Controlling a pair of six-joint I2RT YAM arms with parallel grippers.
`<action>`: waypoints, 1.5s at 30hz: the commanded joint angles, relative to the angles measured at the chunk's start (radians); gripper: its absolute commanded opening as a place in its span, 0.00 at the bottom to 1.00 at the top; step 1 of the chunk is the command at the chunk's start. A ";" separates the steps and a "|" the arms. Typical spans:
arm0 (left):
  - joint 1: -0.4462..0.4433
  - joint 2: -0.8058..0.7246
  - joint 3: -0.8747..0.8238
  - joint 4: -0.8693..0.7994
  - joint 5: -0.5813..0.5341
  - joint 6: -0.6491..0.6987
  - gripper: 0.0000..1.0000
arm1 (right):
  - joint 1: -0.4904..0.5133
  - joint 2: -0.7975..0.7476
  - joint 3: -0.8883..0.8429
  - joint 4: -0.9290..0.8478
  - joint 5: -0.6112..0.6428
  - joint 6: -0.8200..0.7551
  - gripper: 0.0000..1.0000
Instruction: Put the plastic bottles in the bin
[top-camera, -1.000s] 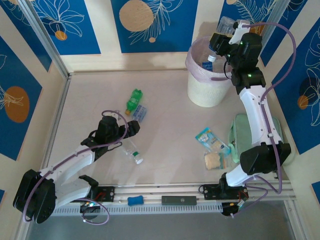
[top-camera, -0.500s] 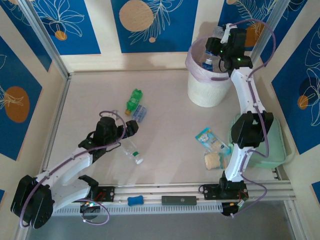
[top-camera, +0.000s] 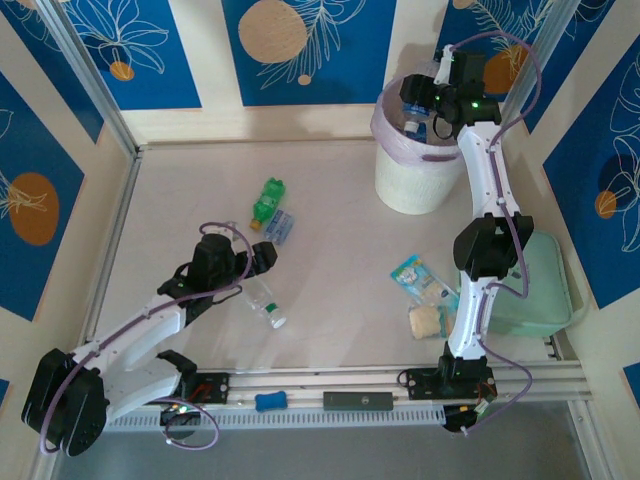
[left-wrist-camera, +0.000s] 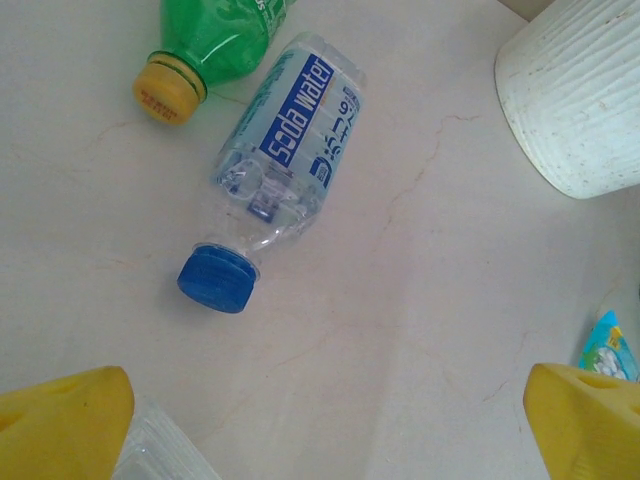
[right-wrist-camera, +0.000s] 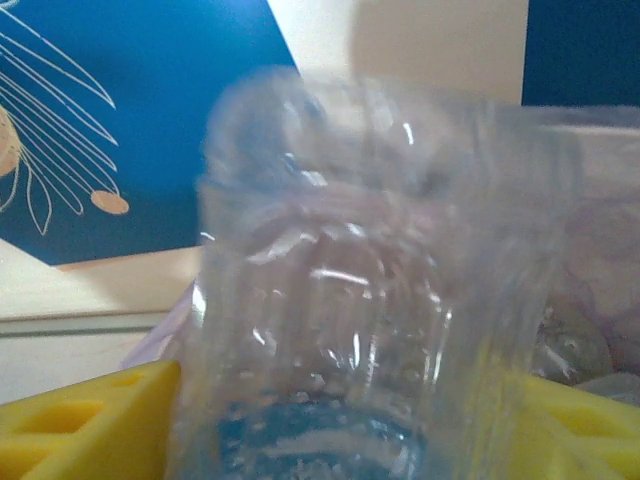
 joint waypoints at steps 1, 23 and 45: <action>-0.010 0.003 -0.002 -0.005 -0.019 0.017 1.00 | 0.002 0.005 0.048 -0.050 0.000 -0.004 0.80; -0.010 -0.104 0.037 -0.197 -0.182 -0.003 1.00 | 0.175 -0.555 -0.653 0.300 0.060 -0.106 0.96; -0.044 0.024 -0.048 -0.224 -0.143 -0.296 1.00 | 0.465 -0.909 -1.481 0.708 0.145 0.268 0.99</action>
